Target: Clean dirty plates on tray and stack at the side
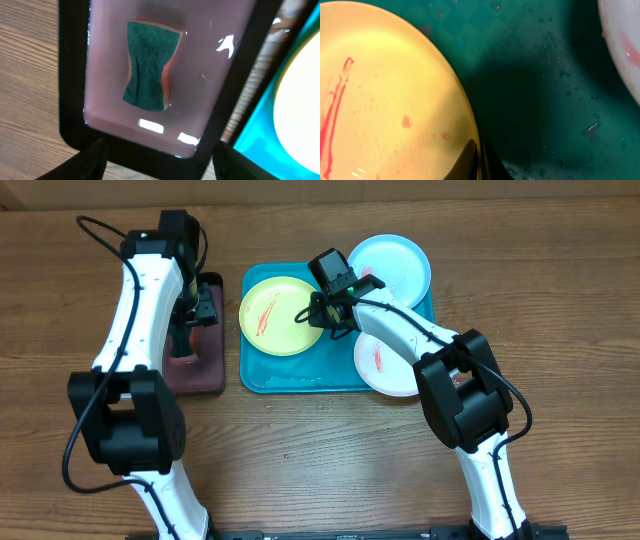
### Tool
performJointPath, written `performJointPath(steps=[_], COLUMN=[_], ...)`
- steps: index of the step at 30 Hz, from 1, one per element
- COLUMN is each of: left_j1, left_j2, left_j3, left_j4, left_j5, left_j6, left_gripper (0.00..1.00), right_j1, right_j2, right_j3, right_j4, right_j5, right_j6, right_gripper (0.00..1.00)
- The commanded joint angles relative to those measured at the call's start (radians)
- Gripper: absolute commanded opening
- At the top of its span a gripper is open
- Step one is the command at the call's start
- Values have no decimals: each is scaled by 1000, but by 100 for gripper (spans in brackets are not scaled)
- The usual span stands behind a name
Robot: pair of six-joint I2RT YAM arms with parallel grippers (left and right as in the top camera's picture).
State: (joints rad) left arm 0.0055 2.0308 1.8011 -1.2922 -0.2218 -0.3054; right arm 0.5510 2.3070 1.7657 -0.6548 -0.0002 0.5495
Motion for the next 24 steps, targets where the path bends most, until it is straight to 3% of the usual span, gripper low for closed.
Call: performJointPath(steps=[1, 5, 9, 16, 24], left_j1=[37, 89, 137, 145, 150], left_j2=[46, 70, 83, 90, 90], left_j3=[-8, -8, -10, -19, -103], left_j4=[12, 42, 71, 75, 136], left_j5=[-13, 13, 168, 168, 171], left_j6=[54, 78, 181, 250, 283], left_gripper=[66, 61, 49, 32, 35], right_j1=[5, 5, 5, 5, 5], right_j2=[11, 11, 11, 11, 11], right_j3=[-33, -33, -33, -33, -33], right_j4=[-15, -14, -11, -8, -8], right_j5=[0, 0, 0, 0, 4], right_j6=[4, 1, 1, 1, 1], right_gripper=[4, 4, 4, 4, 4])
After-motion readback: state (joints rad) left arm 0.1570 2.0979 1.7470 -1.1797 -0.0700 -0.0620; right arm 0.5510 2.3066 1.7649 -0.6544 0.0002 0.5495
